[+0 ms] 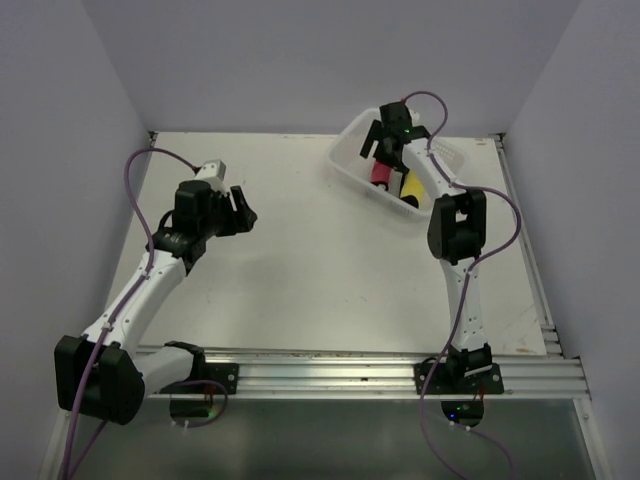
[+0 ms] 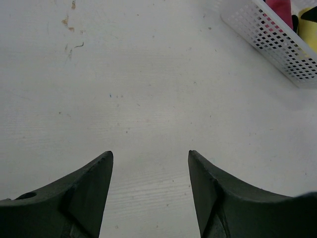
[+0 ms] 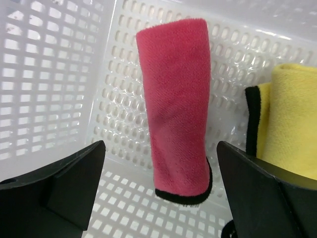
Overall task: Roll the towels
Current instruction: Place the rolled towel into the container
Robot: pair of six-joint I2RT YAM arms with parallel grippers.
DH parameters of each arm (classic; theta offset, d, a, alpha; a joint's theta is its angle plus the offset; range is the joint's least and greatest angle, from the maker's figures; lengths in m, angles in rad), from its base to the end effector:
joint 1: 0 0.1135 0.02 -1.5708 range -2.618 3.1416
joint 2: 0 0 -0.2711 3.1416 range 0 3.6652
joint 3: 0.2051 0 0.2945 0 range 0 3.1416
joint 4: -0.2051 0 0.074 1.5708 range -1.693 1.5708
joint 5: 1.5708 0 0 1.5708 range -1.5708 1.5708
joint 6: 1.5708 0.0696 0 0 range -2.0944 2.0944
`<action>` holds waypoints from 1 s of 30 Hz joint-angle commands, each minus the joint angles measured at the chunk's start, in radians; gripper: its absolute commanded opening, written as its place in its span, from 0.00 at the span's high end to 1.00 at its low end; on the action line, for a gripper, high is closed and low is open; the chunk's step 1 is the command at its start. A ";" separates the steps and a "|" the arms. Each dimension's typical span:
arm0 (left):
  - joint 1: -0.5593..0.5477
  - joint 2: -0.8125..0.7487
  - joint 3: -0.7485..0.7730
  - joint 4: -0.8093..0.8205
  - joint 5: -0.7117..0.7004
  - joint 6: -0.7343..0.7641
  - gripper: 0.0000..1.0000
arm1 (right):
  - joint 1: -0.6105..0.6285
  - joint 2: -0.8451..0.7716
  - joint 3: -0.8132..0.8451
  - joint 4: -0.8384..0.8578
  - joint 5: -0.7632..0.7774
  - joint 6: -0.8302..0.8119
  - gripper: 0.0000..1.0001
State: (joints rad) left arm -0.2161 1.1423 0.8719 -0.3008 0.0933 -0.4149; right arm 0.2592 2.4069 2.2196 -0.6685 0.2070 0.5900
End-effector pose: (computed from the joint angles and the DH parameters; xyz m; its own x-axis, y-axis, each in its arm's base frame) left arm 0.3129 -0.0753 0.2634 -0.6002 -0.2791 -0.7496 0.0526 0.9213 -0.3852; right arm 0.5921 0.1422 0.1932 -0.6736 0.3847 -0.6311 0.3059 0.9224 0.2358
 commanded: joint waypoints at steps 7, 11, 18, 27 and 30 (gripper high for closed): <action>0.020 -0.052 0.007 0.026 -0.044 0.060 0.31 | -0.003 -0.335 -0.105 0.008 -0.056 -0.113 0.01; 0.026 -0.098 0.016 0.014 -0.156 0.085 0.30 | 0.043 -0.569 -0.380 0.237 -0.034 -0.288 0.01; 0.037 -0.179 -0.005 0.040 -0.231 0.096 0.27 | 0.169 -0.945 -0.796 0.314 0.051 -0.426 0.01; 0.041 -0.199 0.004 0.025 -0.236 0.108 0.27 | 0.181 -1.402 -1.256 0.351 0.038 -0.276 0.01; 0.041 -0.202 -0.007 0.035 -0.237 0.111 0.27 | 0.183 -1.433 -1.285 0.322 0.107 -0.253 0.01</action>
State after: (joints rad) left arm -0.1841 0.9596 0.8700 -0.3023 -0.1249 -0.3309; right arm 0.4385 1.0054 0.9501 -0.3649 0.2295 0.2932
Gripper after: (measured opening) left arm 0.730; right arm 0.989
